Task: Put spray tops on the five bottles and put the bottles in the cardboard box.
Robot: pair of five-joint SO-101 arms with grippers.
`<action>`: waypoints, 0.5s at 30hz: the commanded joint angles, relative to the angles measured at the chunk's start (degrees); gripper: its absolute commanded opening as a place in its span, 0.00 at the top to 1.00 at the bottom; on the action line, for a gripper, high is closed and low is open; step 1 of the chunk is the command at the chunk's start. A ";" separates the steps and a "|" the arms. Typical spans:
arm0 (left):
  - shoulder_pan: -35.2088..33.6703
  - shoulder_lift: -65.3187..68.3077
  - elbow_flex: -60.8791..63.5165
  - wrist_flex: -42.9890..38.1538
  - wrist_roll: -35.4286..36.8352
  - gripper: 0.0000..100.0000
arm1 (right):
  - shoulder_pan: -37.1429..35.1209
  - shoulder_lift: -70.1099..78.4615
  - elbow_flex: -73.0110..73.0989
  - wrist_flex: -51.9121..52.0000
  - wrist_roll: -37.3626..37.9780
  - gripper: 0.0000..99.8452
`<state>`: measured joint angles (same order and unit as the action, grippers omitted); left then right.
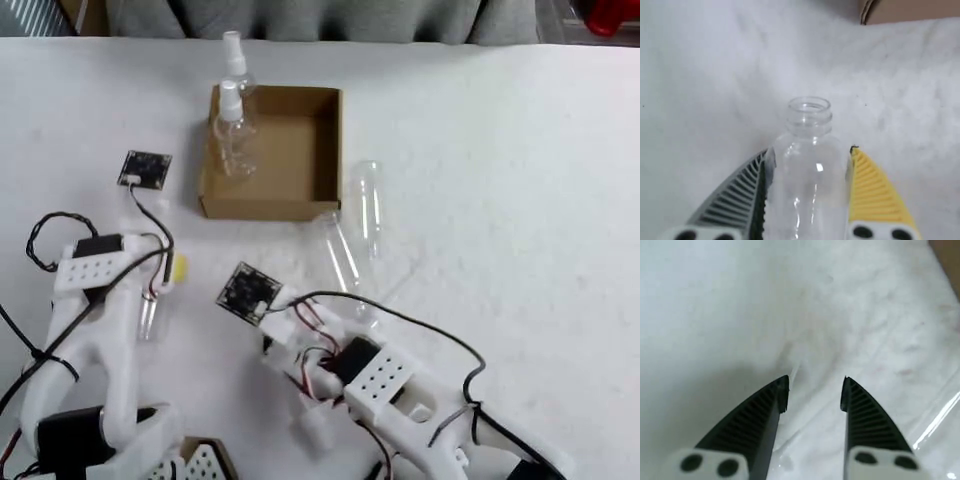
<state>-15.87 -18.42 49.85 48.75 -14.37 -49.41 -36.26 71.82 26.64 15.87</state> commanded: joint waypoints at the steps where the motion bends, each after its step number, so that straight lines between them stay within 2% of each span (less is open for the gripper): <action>1: 0.84 -0.22 -0.62 -1.67 -0.62 0.98 | 2.33 0.04 1.05 -4.97 -0.53 0.86; 5: 2.95 -0.31 -0.53 -1.67 -0.62 0.98 | 3.21 0.04 3.34 -9.45 -0.18 0.86; 15: 2.86 -0.48 -0.35 -1.41 0.62 0.98 | 5.67 0.04 3.43 -11.91 -0.53 0.86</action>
<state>-13.67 -18.42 49.85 48.31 -14.37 -44.22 -36.26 75.78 15.82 15.87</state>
